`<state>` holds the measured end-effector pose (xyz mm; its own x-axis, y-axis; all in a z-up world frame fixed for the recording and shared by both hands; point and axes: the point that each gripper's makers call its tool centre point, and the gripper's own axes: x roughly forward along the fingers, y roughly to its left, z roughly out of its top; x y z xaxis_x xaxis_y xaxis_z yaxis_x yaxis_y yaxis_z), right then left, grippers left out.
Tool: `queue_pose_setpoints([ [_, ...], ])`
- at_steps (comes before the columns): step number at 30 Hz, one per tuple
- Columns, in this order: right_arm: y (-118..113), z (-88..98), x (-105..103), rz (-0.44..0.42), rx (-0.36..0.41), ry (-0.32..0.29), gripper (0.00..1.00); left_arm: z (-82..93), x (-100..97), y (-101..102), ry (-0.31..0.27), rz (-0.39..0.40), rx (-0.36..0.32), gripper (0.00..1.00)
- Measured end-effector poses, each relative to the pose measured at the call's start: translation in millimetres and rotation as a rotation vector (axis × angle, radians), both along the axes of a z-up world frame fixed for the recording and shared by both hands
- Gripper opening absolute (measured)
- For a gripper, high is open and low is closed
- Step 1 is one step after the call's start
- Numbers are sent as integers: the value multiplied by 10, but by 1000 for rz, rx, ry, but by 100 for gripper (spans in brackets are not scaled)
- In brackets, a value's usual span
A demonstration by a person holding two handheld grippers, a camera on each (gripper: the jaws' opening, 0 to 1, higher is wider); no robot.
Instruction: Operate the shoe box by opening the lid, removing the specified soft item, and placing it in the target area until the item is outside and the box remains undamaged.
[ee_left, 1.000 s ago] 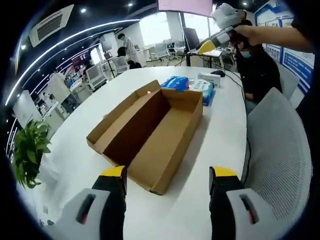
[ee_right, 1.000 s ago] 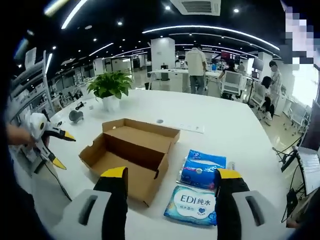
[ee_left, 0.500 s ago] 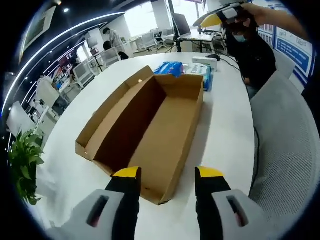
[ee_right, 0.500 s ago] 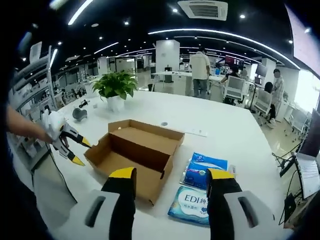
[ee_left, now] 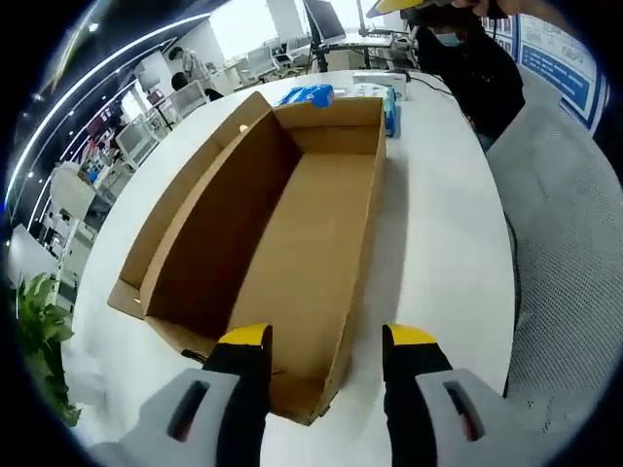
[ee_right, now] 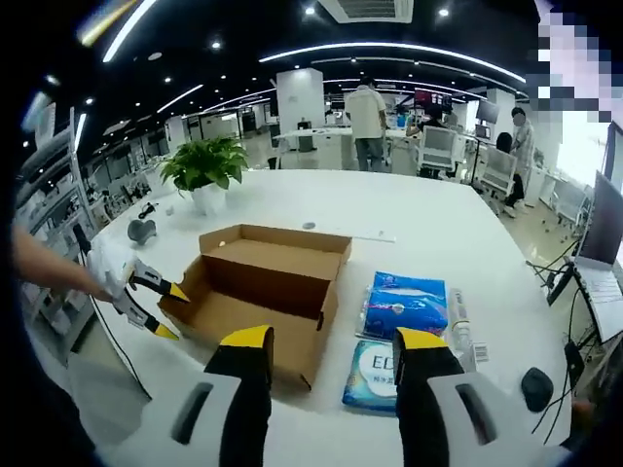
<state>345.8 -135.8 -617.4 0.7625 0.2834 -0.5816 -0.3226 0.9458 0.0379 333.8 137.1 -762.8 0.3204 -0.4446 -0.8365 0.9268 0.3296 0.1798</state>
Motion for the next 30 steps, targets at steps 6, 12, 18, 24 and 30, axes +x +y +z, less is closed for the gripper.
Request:
queue_pose_setpoints([
  [6,96,-42,17,29,-29,11,47,-128,35,-20,24,9,5,43],
  [12,155,-83,59,38,-32,25,47,-169,69,-26,19,12,10,39],
  [18,208,-106,95,55,-46,30,47,-200,68,30,10,-21,80,33],
  [24,244,-120,106,67,-50,33,47,-197,31,12,16,-17,80,29],
  [30,232,-120,107,66,-52,33,47,-189,-86,-19,10,-47,110,15],
])
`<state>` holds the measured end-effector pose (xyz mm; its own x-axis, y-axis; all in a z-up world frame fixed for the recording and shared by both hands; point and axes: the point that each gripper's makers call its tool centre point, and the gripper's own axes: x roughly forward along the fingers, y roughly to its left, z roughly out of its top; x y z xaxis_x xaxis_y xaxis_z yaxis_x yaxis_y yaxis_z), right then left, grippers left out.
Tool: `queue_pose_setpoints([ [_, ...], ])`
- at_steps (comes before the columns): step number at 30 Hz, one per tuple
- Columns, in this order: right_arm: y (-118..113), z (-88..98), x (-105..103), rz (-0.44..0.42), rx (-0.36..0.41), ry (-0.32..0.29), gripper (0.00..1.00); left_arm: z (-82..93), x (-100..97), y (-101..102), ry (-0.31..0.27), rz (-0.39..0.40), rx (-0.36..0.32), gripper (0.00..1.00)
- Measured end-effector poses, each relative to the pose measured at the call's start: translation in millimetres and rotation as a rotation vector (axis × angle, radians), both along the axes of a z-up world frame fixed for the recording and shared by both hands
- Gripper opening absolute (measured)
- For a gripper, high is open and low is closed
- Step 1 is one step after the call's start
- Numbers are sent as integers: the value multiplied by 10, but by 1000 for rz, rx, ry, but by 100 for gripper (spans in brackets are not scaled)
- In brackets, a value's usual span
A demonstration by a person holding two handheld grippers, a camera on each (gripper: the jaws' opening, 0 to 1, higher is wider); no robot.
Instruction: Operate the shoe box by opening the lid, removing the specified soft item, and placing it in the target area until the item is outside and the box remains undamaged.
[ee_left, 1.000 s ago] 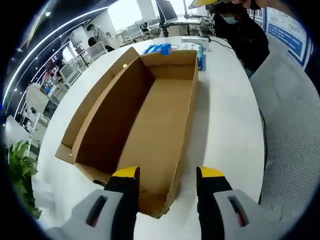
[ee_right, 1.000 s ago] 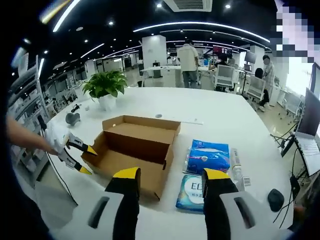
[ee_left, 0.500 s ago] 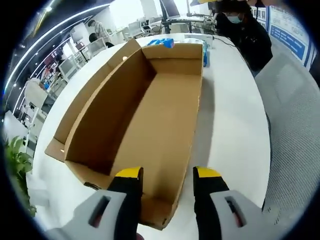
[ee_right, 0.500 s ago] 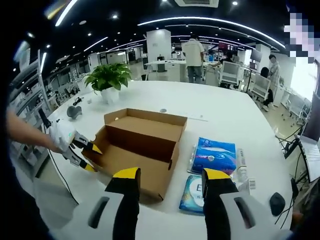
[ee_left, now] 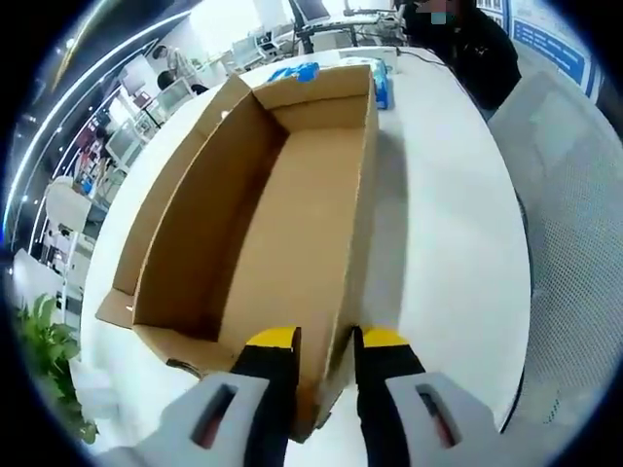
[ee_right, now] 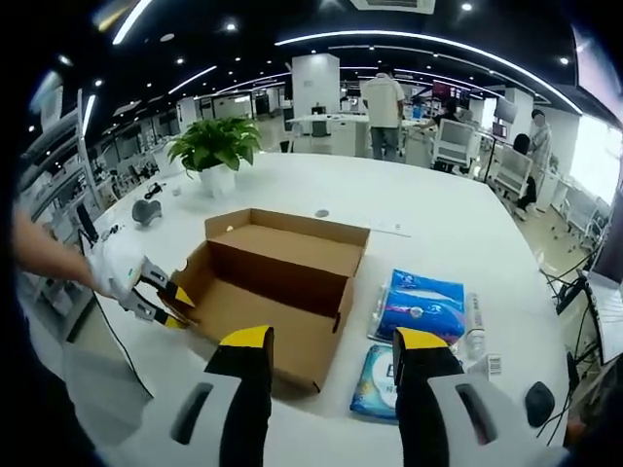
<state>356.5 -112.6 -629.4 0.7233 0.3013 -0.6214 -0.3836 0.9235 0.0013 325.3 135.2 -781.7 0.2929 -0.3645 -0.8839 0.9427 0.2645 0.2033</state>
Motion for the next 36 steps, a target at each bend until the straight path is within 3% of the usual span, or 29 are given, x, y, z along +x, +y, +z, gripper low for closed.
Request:
queue_pose_setpoints([
  [10,-2,-6,-10,4,-5,3,47,-63,-31,62,42,26,10,11],
  [18,-63,225,182,-77,70,-28,47,-68,-51,62,75,5,5,8],
  [23,-16,268,259,-50,41,-43,45,-91,-41,91,11,-49,68,9],
  [29,80,228,277,7,-10,-40,44,-89,-21,84,-20,-40,77,11],
  [30,84,226,284,8,-12,-38,43,-78,-6,85,-34,-29,94,13],
  [32,87,229,299,11,-12,-38,43,-5,56,40,-115,-120,161,16],
  [33,93,230,303,13,-12,-38,43,17,62,17,-131,-118,155,18],
  [36,101,221,309,18,-15,-35,43,69,37,-135,-94,-68,49,19],
])
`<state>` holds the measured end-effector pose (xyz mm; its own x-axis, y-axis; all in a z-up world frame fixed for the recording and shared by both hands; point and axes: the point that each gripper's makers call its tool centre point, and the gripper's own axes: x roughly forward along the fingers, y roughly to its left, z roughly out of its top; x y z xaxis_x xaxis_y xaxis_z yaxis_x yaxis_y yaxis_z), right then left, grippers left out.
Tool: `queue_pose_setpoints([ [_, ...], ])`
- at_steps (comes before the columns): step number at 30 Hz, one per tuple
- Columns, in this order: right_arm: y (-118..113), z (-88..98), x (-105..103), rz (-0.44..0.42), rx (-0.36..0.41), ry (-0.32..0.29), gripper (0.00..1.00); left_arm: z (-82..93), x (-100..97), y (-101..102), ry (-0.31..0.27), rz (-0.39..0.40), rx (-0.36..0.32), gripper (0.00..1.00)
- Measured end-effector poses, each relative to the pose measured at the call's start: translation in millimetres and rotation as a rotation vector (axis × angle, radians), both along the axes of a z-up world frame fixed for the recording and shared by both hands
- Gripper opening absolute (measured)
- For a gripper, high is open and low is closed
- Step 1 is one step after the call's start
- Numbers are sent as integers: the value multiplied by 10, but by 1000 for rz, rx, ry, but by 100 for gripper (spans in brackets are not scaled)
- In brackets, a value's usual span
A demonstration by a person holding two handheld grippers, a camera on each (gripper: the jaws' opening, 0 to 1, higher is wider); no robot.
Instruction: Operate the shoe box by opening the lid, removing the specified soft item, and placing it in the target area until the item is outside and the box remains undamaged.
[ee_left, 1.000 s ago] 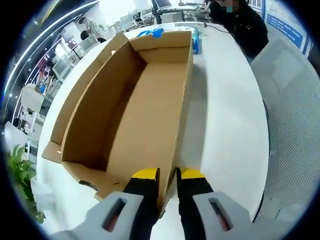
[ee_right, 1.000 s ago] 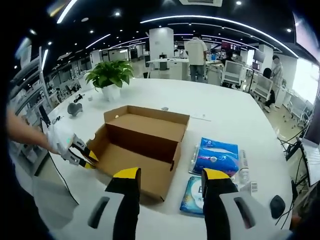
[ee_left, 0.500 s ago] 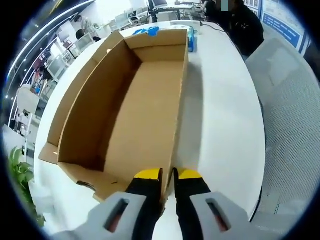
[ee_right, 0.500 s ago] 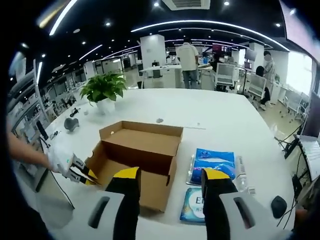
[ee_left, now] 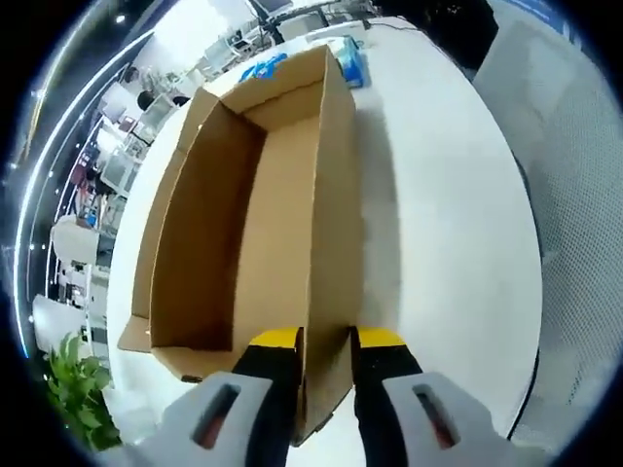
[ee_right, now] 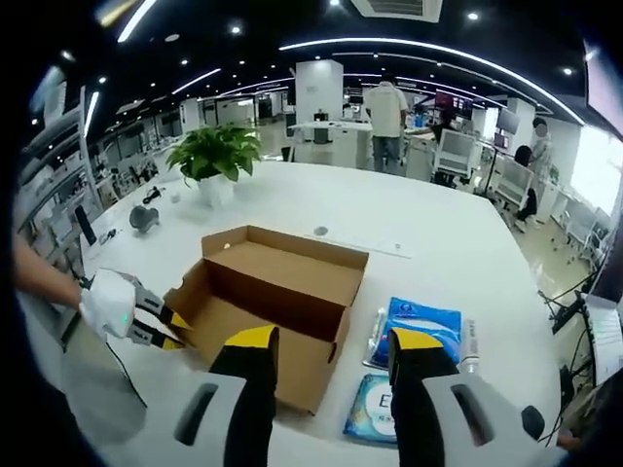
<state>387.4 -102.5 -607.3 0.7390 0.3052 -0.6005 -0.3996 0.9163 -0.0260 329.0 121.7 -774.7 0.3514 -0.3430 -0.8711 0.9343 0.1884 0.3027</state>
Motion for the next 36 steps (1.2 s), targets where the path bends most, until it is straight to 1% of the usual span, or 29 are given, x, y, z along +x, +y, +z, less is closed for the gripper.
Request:
queue_pose_setpoints([
  [1,1,-5,-1,0,0,2,43,12,14,-41,11,15,-26,21],
  [2,1,-9,-1,1,0,4,43,12,30,-59,11,20,-39,23],
  [4,-6,-25,8,6,-7,8,43,-59,0,-60,62,41,-42,23],
  [5,-12,-30,15,13,-16,9,43,-85,11,-48,66,55,-42,23],
  [7,-46,-17,60,16,-37,5,43,-170,-2,28,89,86,-11,17],
  [8,-65,7,107,14,-37,4,43,-191,12,37,75,77,-8,16],
  [9,-69,14,118,13,-36,4,43,-195,9,37,76,76,-10,15],
  [10,-74,65,183,5,-20,-14,43,-209,-17,39,91,72,-19,15],
  [11,-66,157,295,3,-6,-76,42,-208,-8,37,88,73,-26,14],
  [13,-92,159,379,-20,-2,-56,40,-229,-22,30,97,57,-23,13],
  [14,-99,135,415,-39,13,-30,40,-243,-25,24,97,50,-22,13],
  [15,-96,117,440,-60,42,-4,40,-263,-30,20,97,40,-17,12],
  [16,-58,167,514,-119,150,-1,40,-286,-39,26,96,13,3,12],
  [17,-16,244,583,-159,252,-8,40,-317,-43,46,95,10,28,12],
  [18,-21,269,602,-185,282,0,41,-323,-45,39,96,11,25,11],
  [19,-38,286,630,-204,292,-2,42,-313,-53,38,100,9,20,10],
  [21,-83,285,689,-243,297,0,44,-314,-57,38,105,11,17,10],
  [24,-116,228,740,-251,271,18,44,-326,-53,32,104,6,12,11],
  [25,-103,206,741,-253,255,24,44,-353,-44,32,108,18,13,11],
  [26,-81,194,748,-241,243,28,44,-398,-80,36,152,66,-3,10],
  [27,-72,190,756,-237,237,29,44,-432,-93,44,181,102,-17,8],
  [28,-61,188,766,-229,227,29,44,-411,-93,-16,191,84,-62,8],
  [29,-34,187,777,-211,213,27,44,-402,-63,31,172,84,-26,8],
  [30,-27,177,793,-197,188,25,44,-406,-72,28,167,76,-23,8],
  [31,-26,172,804,-195,178,24,43,-407,-77,18,152,46,-24,8],
  [33,-14,161,834,-184,168,26,42,-410,-82,17,151,22,-35,8],
  [36,-4,133,853,-171,152,40,42,-409,-80,10,150,9,-36,8],
])
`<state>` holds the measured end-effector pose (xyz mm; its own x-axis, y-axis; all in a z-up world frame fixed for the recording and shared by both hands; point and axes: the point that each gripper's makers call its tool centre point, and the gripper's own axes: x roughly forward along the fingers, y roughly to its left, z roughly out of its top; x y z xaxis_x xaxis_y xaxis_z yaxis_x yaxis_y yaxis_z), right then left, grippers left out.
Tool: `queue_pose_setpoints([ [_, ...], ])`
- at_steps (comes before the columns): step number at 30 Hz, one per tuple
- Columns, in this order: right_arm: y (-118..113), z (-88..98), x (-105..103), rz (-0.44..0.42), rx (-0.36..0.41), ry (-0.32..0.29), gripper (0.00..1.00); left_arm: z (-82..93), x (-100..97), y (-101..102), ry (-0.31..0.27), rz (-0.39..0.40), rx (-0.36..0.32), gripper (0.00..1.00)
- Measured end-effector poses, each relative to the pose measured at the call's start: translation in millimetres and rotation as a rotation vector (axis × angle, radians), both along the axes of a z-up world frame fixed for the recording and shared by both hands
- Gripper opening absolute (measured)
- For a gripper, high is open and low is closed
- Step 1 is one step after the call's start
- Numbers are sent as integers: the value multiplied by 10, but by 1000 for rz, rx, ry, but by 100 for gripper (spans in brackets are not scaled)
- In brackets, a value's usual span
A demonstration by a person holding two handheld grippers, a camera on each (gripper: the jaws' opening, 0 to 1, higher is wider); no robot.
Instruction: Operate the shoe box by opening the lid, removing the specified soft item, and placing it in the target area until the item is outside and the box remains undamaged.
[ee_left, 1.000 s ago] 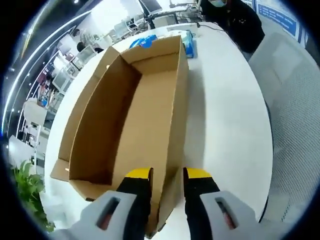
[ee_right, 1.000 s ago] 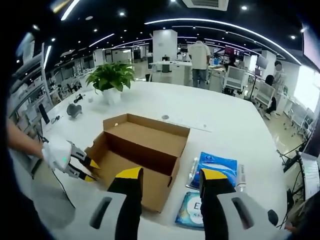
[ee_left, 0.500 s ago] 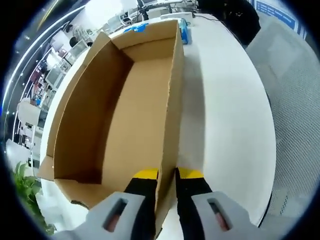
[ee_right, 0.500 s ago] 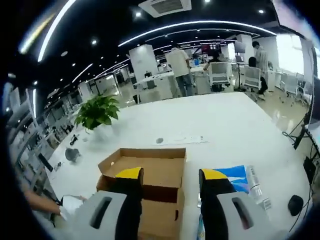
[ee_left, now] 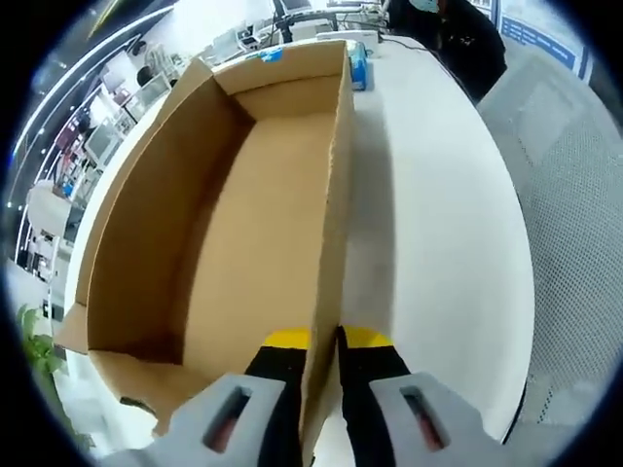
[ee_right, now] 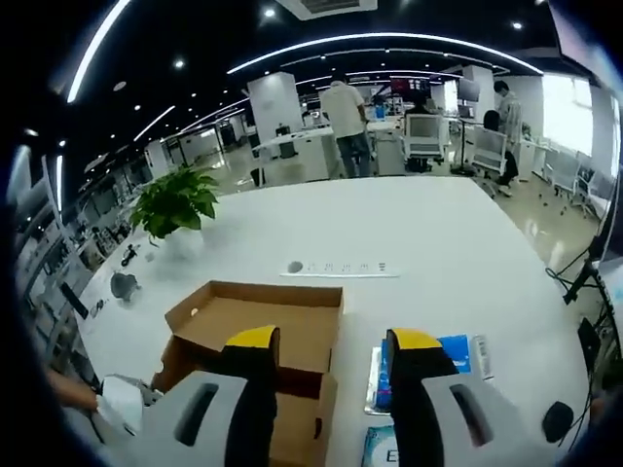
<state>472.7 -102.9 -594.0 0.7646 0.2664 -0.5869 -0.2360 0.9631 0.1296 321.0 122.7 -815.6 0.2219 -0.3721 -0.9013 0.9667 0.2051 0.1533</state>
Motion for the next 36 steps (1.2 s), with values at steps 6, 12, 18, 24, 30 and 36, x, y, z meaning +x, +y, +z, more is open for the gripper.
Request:
queue_pose_setpoints([
  [6,6,-37,32,22,-16,9,41,-4,2,-2,17,13,-2,8],
  [12,57,-96,94,52,-34,27,43,-3,-4,-3,18,10,0,8],
  [18,12,-82,207,3,-15,16,46,1,1,-9,32,-51,-9,8],
  [24,-28,-119,298,14,-43,31,54,-2,-10,-9,47,-25,-8,8],
  [30,-84,-92,431,54,-129,32,43,-4,-1,-10,41,-31,-9,8],
  [36,-94,-122,632,56,-126,39,38,-10,-7,-9,40,-33,-9,8],
])
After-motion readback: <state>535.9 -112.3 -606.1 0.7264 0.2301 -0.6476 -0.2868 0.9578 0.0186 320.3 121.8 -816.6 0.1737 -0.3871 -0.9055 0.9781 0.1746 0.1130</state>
